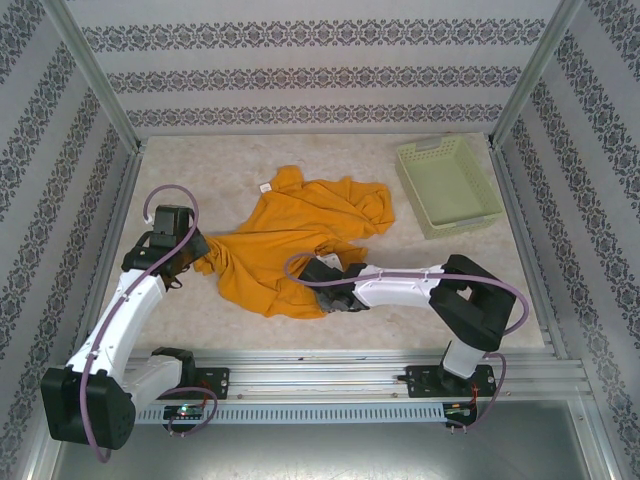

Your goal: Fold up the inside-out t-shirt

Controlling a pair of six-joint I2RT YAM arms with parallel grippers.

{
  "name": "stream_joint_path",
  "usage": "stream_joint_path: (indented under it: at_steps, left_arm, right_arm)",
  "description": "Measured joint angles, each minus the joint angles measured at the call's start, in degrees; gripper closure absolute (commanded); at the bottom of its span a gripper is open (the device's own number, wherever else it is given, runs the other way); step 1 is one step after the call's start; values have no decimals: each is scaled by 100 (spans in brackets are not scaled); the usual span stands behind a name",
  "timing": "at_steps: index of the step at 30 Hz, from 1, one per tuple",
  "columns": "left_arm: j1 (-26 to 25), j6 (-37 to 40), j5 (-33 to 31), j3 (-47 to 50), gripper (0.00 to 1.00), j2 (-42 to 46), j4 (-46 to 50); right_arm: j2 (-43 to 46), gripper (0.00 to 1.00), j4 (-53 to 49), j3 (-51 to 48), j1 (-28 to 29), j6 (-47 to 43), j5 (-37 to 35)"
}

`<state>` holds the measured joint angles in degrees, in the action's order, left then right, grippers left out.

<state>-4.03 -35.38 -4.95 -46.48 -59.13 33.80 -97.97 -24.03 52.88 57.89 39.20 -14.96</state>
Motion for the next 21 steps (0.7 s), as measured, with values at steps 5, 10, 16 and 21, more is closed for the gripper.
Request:
stream_joint_path:
  at_steps: [5,10,16,21]
  left_arm:
    - [4,2,72,-2,100,111,7]
    - [44,-7,433,-140,100,374,55]
    - [79,-87,737,-492,100,776,70]
    - [116,-87,756,-531,100,391,61]
  right_arm:
    - [341,100,-380,-87,-2,136,-326]
    - [2127,100,-1513,-15,-76,-35,-938]
    - [4194,100,-2448,726,-748,-385,-1362]
    - [4666,100,-2721,791,-2249,-706,-859]
